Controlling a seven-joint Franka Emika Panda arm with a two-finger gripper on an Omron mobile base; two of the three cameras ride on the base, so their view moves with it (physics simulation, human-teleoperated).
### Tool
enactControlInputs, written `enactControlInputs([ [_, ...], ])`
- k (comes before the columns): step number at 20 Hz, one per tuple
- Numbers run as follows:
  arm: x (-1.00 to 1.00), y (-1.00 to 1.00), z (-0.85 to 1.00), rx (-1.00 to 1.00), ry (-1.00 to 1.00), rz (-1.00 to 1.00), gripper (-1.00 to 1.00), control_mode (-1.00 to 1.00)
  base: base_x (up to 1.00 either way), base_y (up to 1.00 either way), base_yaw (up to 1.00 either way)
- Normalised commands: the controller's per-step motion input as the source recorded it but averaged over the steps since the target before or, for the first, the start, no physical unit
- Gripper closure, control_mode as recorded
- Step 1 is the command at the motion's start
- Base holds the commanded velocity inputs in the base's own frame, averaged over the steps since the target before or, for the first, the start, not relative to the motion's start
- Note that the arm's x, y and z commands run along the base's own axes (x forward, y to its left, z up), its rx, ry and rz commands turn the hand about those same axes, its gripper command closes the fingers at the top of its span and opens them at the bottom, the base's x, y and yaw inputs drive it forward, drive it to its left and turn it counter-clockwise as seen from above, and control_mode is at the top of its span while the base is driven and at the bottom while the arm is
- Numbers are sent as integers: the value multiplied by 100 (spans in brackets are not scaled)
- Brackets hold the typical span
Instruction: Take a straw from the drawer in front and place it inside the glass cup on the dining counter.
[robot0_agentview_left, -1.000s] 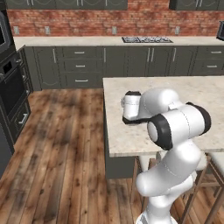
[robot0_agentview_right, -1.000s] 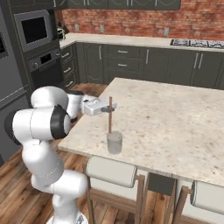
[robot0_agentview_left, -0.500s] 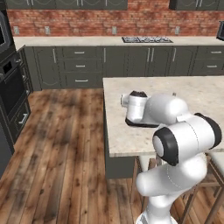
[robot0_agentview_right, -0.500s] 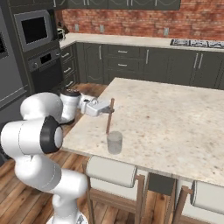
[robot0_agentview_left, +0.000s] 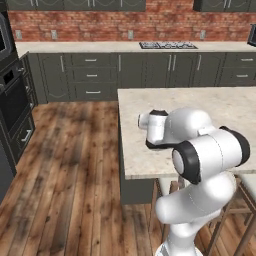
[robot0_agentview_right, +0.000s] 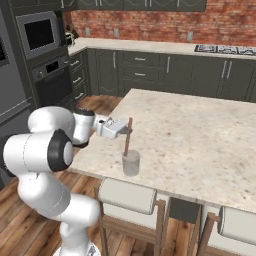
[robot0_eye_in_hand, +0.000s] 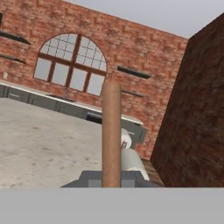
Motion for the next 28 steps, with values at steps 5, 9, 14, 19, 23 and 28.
enactControlInputs([
  [5,34,0,-28,0,-7,1,100,-100,0,0,0],
  [9,11,0,-20,0,-11,0,100,-100,0,0,0],
  [14,0,0,-21,0,-11,0,100,-100,0,0,0],
  [19,2,0,-9,0,-10,0,100,-100,0,0,0],
  [23,5,-1,-6,0,-9,0,100,-100,0,0,0],
  [28,0,-7,-21,0,-4,0,100,-100,0,0,0],
])
